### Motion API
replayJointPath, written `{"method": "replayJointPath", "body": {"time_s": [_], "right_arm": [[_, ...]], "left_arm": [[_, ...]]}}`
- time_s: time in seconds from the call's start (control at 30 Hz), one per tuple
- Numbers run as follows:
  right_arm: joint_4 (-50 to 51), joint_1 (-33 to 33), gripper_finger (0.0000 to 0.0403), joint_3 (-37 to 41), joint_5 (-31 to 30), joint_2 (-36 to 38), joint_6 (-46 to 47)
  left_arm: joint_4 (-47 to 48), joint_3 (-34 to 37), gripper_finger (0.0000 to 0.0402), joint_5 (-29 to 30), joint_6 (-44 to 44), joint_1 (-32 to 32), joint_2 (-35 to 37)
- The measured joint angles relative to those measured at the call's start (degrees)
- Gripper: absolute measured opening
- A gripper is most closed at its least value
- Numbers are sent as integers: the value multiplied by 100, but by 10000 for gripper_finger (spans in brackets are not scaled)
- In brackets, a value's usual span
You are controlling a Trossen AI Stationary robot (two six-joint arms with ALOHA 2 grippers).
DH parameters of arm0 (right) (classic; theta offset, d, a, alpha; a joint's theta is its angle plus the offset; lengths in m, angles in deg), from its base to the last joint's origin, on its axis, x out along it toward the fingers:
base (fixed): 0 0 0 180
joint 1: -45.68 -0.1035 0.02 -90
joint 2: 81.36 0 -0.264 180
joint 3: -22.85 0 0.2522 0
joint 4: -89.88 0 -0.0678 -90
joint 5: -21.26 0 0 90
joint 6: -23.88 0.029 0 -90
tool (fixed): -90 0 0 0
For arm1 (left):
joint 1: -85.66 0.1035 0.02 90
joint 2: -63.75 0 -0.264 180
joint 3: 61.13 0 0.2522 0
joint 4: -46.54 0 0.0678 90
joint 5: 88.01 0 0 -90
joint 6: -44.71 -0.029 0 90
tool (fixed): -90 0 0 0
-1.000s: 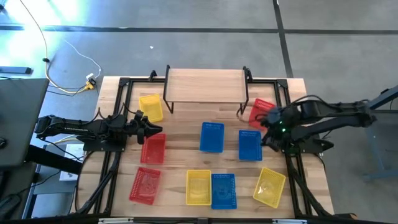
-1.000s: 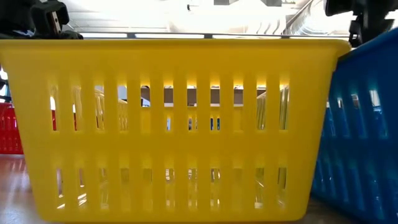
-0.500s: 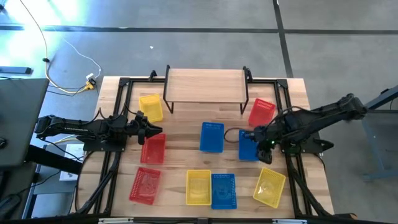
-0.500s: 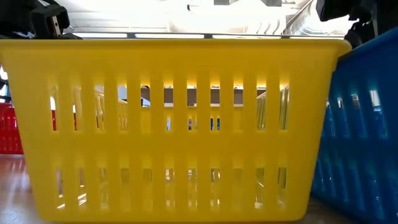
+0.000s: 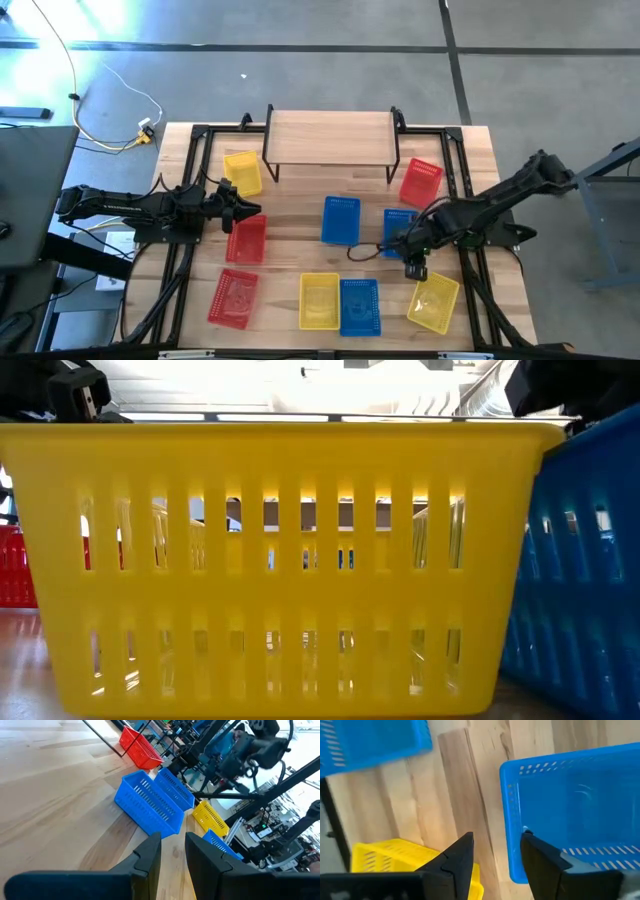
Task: Stack baskets on shelf by color
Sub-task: Put the middle right blue bin on the shelf
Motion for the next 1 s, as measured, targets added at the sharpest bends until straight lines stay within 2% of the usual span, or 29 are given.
{"method": "replayJointPath", "body": {"time_s": [0.53, 0.67, 0.83, 1.0], "right_arm": [[-121, -235, 137, 0, -802, -1322, 349], [-121, -235, 101, 0, -670, -1516, 351], [-88, -235, 17, -99, -539, -1525, 346], [5, -235, 11, -432, -451, -1517, 347]], "left_arm": [[-2, 0, 80, 0, 1, 0, 1], [-3, 0, 80, -10, 2, 0, 1], [-3, 1, 80, -44, 1, 0, 0], [-5, -2, 80, -44, 0, 0, 2]]}}
